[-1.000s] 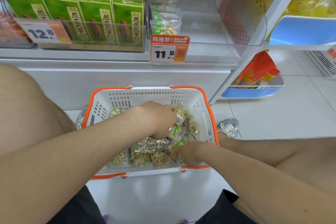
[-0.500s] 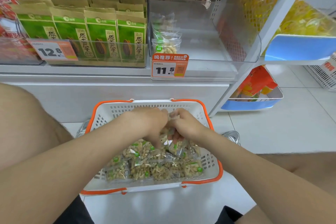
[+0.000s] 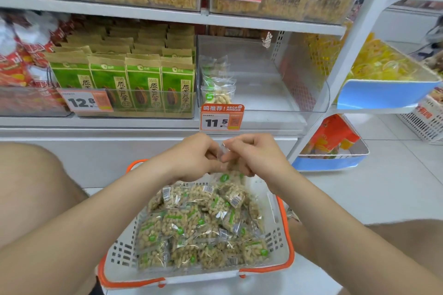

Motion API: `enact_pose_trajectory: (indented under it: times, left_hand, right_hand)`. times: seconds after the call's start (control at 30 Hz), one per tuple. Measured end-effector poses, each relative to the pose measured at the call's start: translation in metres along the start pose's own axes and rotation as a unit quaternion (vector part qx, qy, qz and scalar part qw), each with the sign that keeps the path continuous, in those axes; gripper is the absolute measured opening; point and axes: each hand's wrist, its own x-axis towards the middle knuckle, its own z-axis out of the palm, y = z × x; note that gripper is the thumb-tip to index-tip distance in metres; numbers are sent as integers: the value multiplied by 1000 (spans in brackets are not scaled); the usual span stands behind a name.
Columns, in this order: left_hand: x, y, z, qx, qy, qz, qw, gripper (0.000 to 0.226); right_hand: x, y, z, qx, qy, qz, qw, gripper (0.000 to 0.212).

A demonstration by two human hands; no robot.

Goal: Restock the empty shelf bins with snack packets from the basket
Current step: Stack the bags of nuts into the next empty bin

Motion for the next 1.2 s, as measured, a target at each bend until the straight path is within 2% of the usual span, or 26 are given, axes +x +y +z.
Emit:
enact_pose_trajectory:
  times: [0.03, 0.13, 0.23, 0.33, 0.4, 0.5, 0.57, 0.63, 0.73, 0.87, 0.97, 1.07, 1.2]
  left_hand:
    - [-1, 2, -1, 9, 8, -2, 1000, 8]
    - [-2, 4, -5, 8, 49, -12, 999, 14]
    - [-1, 10, -9, -39, 115, -3, 993, 21]
    - [2, 15, -17, -109, 188, 13, 976, 20]
    - [4, 18, -24, -142, 237, 42, 960, 13]
    - [5, 23, -35, -193, 313, 75, 927, 1]
    - [7, 27, -42, -176, 368, 88, 909, 6]
    - [7, 30, -49, -92, 402, 82, 907, 10]
    - [8, 25, -51, 47, 352, 49, 933, 26]
    - [11, 20, -45, 171, 303, 27, 937, 36]
    - [13, 19, -43, 238, 298, 29, 924, 40]
    - [13, 19, -44, 235, 289, 31, 928, 39]
    - [11, 18, -46, 247, 286, 36, 925, 37]
  right_hand:
    - [2, 0, -2, -65, 23, -34, 997, 14]
    - [11, 5, -8, -239, 100, -130, 957, 12]
    - [20, 8, -8, -303, 65, -172, 935, 31]
    - [20, -3, -7, -245, 41, -195, 949, 25]
    - [22, -13, -8, -188, 54, -206, 959, 19]
    - [28, -30, -10, -153, 95, -221, 959, 23]
    - [34, -43, -12, -150, 147, -234, 949, 27]
    - [43, -55, -19, -125, 217, -256, 934, 27]
    - [56, -72, -29, -63, 281, -289, 913, 16]
    - [79, -70, -30, -104, 304, -277, 906, 13]
    - [93, -64, -24, -174, 251, -225, 925, 15]
    - [106, -59, -14, -239, 188, -154, 940, 16]
    - [116, -62, -6, -292, 149, -88, 941, 15]
